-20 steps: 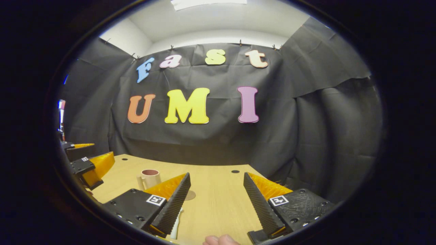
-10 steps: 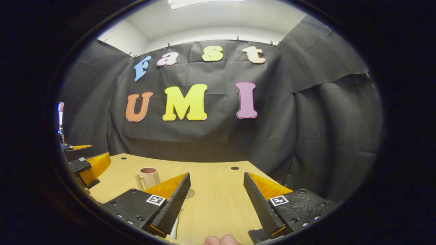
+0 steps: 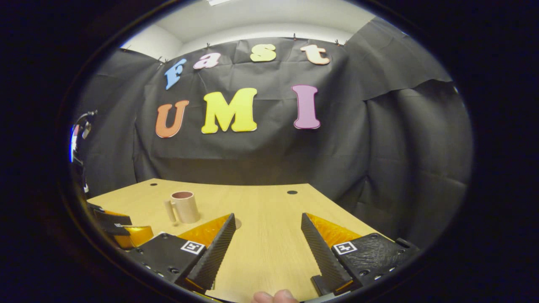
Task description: Put the toothbrush and toothpaste on the desktop into the cup, then pick up the cup and place it on the coaster on the desktop.
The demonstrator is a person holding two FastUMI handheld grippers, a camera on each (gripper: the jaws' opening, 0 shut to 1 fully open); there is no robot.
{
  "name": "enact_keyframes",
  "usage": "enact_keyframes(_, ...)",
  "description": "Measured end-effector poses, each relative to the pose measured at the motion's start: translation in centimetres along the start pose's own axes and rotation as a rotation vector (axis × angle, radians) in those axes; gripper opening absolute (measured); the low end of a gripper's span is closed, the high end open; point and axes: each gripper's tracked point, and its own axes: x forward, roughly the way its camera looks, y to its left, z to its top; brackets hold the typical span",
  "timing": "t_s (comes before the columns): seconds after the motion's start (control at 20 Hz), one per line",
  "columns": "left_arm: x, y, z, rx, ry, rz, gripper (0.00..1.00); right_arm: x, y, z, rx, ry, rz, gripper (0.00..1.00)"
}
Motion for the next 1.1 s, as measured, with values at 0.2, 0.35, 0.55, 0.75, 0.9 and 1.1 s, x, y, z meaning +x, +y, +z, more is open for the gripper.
enact_keyframes(0.2,1.0,0.5,-2.6,-0.029,0.126,0.007,1.00,0.3,-0.3,-1.7,0.016,0.045,-0.003,0.94)
enact_keyframes(0.35,1.8,0.6,-4.0,-0.041,0.174,0.008,1.00,0.2,-0.4,-2.0,0.013,0.055,-0.004,0.95)
enact_keyframes(0.55,2.6,1.0,-4.7,-0.032,0.220,0.029,1.00,0.4,-0.3,-2.4,0.007,0.064,-0.004,0.96)
enact_keyframes(0.75,3.0,1.4,-4.8,-0.012,0.240,0.061,0.89,0.4,-0.1,-2.9,0.011,0.076,0.002,0.96)
enact_keyframes(0.9,2.9,2.2,-4.8,-0.008,0.249,0.092,0.78,0.4,0.6,-3.1,0.007,0.086,0.016,0.96)
enact_keyframes(1.1,3.0,3.0,-4.4,-0.019,0.243,0.124,0.53,0.0,2.3,-4.0,0.011,0.121,0.062,0.94)
